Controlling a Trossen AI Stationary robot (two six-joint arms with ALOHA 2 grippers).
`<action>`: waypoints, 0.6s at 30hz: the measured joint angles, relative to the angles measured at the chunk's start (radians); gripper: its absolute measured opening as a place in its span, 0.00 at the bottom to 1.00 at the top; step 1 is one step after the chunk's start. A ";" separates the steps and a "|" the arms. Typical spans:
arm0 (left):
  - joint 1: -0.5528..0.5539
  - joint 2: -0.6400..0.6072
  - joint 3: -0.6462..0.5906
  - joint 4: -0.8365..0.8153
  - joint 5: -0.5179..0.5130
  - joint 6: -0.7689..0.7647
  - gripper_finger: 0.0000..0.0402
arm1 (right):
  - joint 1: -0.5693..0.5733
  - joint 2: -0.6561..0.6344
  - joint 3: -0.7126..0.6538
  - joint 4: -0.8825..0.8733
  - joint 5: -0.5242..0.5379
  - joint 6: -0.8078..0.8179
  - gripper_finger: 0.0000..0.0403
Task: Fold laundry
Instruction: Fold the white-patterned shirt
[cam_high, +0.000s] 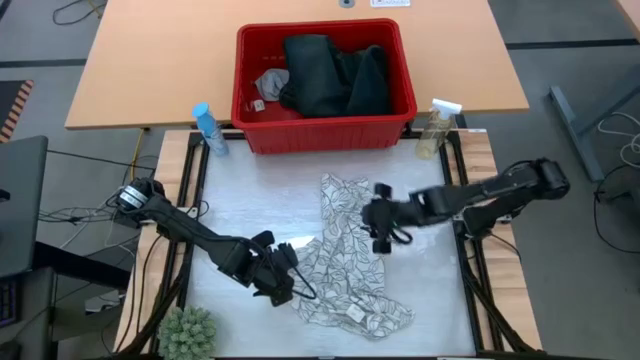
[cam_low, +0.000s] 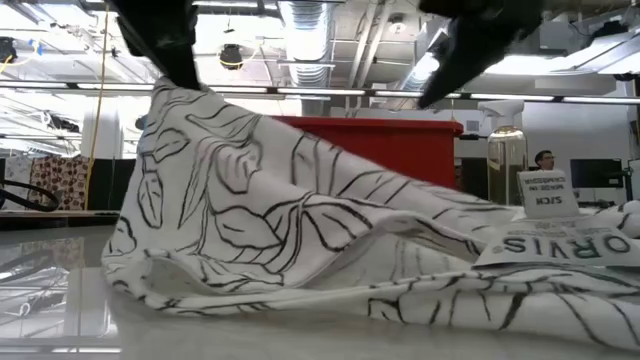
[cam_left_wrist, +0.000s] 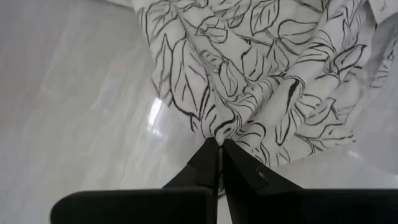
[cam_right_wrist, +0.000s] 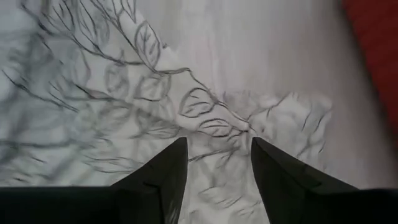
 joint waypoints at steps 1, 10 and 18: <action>0.000 0.000 0.000 0.003 -0.001 0.000 0.00 | -0.036 0.013 0.000 0.017 -0.033 -0.069 0.51; 0.000 0.000 0.000 -0.001 -0.003 0.000 0.00 | -0.299 0.230 0.028 0.074 -0.171 -0.525 0.53; 0.000 0.000 0.000 0.000 -0.008 -0.024 0.00 | -0.421 0.453 0.199 -0.012 -0.210 -0.759 0.53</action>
